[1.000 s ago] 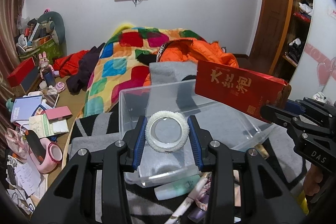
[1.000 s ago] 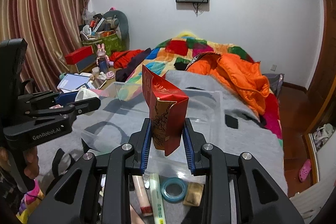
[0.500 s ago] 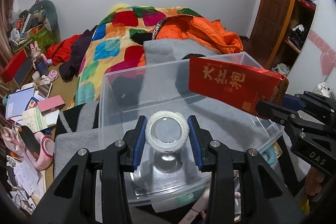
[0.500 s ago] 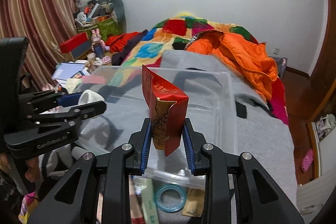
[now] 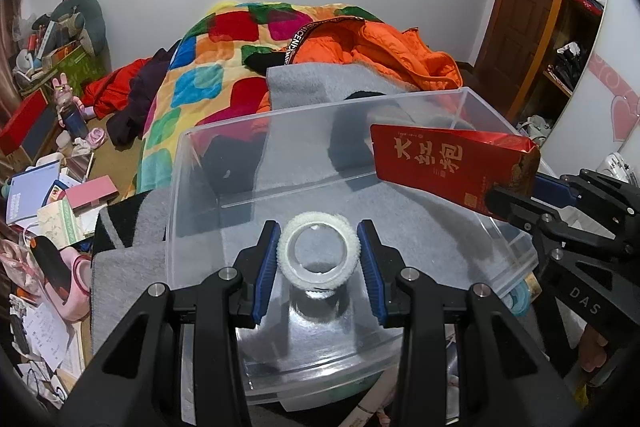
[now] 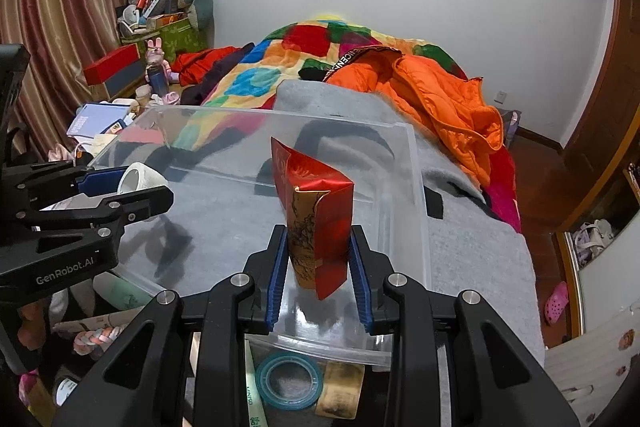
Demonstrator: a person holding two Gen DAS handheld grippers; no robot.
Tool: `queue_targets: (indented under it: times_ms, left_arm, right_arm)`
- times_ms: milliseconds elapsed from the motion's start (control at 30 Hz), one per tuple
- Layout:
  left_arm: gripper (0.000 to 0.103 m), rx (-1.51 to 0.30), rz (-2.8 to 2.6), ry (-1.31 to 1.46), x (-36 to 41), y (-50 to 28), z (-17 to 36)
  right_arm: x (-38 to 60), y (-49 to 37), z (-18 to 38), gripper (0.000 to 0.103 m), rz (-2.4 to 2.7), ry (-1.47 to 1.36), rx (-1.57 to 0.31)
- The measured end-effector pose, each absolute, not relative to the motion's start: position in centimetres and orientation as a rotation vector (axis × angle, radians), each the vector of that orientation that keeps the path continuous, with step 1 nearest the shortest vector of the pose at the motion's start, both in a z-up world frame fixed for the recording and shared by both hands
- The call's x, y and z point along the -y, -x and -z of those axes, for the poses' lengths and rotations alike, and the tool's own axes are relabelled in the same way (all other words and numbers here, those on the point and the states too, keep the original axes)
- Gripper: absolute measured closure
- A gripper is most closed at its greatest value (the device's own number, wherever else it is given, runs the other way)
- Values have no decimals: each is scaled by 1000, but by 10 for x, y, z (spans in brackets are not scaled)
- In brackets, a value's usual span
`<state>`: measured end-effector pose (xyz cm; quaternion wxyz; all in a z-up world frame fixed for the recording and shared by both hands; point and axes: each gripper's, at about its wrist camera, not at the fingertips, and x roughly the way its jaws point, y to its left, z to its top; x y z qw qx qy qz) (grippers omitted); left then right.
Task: Organize objects
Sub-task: 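Lower the tape roll into the clear box with left while right drops the packet in, then grasp the green glass bottle with the left gripper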
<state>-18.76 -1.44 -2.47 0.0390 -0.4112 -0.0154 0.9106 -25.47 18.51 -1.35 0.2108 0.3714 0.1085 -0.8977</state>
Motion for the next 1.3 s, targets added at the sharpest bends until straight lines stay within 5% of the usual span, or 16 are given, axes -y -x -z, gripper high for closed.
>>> queue_targets:
  times_ms: [367, 433, 567, 833, 1300]
  left_arm:
    - [47, 36, -2795, 1215, 10, 175, 13]
    - [37, 29, -2808, 1193, 9, 169, 7]
    - [34, -2, -2848, 1151, 9, 159, -5]
    - [11, 35, -2883, 1049, 16, 130, -25]
    - [10, 39, -2879, 1064, 29, 82, -12]
  right_arm:
    - [-191, 240, 0, 46, 2557, -958, -324]
    - [-192, 236, -4, 39, 2573, -939, -327]
    - [-196, 223, -15, 21, 2611, -880, -331]
    - [-207, 199, -32, 17, 2605, -836, -286]
    - [-219, 153, -24, 16, 2544, -860, -254]
